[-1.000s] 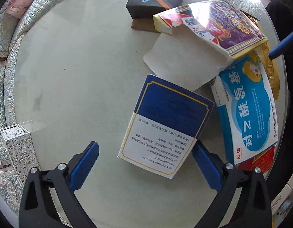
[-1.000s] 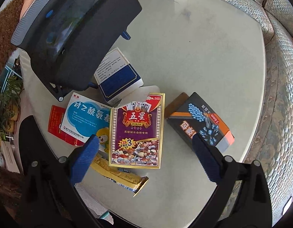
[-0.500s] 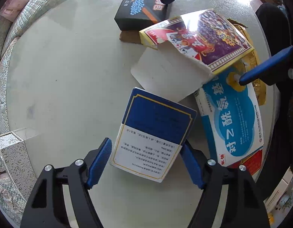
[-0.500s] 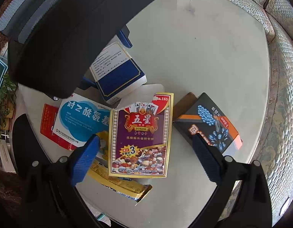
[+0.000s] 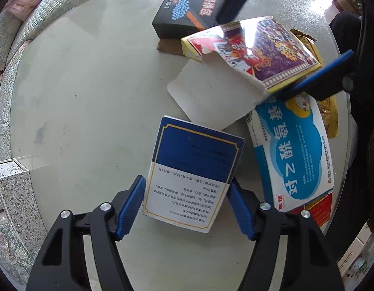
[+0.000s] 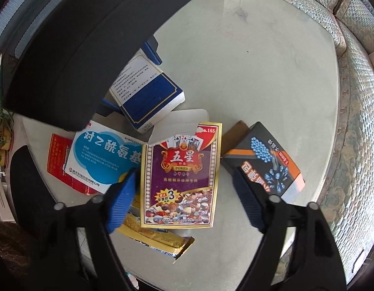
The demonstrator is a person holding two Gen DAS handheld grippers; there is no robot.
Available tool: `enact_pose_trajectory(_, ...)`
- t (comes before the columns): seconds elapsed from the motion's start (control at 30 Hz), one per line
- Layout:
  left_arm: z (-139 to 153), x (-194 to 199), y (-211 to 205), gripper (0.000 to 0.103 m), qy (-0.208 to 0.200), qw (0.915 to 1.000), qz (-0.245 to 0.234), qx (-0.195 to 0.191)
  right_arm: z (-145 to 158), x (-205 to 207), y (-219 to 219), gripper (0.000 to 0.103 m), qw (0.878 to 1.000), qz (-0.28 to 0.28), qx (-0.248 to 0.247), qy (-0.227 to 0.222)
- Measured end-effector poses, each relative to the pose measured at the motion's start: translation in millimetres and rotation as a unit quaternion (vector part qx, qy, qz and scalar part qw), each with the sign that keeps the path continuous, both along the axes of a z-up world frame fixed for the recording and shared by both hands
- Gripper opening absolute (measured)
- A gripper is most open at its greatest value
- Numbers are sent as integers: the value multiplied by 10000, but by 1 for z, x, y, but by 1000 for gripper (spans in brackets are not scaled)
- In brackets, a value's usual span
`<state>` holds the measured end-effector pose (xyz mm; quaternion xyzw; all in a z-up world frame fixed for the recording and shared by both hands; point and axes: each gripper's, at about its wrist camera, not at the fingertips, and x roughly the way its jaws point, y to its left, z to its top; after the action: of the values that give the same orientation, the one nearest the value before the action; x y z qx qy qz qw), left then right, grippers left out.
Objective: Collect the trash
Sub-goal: 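Grasp the blue-white cigarette pack with the left tool while the right tool grasps the purple card box, then lift the cigarette pack and purple box with both tools toward the trash bin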
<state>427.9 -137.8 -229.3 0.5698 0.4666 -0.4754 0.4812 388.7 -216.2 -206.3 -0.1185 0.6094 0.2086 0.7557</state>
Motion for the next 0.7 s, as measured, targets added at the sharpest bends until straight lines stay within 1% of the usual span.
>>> enact_pose_trajectory(0.07,1,3,3,66,14,9999,154,-48,-1,3,2,60,9997,-9,-218,-87)
enact_pose_trajectory(0.17,4,8,14,66,14,9989,451,-159,0,6,1,60,9996,-168,-193,-101)
enact_pose_trajectory(0.27,5,14,22,66,-13,9958,868,-288,3,5,7,59,9995,-139,-256,-149)
enact_pose_trajectory(0.33,6,14,28,66,-71,9938,1047,-366,4,3,9,59,9992,-142,-308,-205)
enact_pose_trajectory(0.43,8,18,42,66,-95,9881,1438,-544,8,-5,11,59,9987,-197,-346,-304)
enact_pose_trajectory(0.57,10,26,66,65,-281,9784,1915,-730,16,-15,10,59,9980,-314,-350,-427)
enact_pose_trajectory(0.7,25,32,85,65,-304,9679,2299,-967,36,-20,6,59,9967,-394,-378,-598)
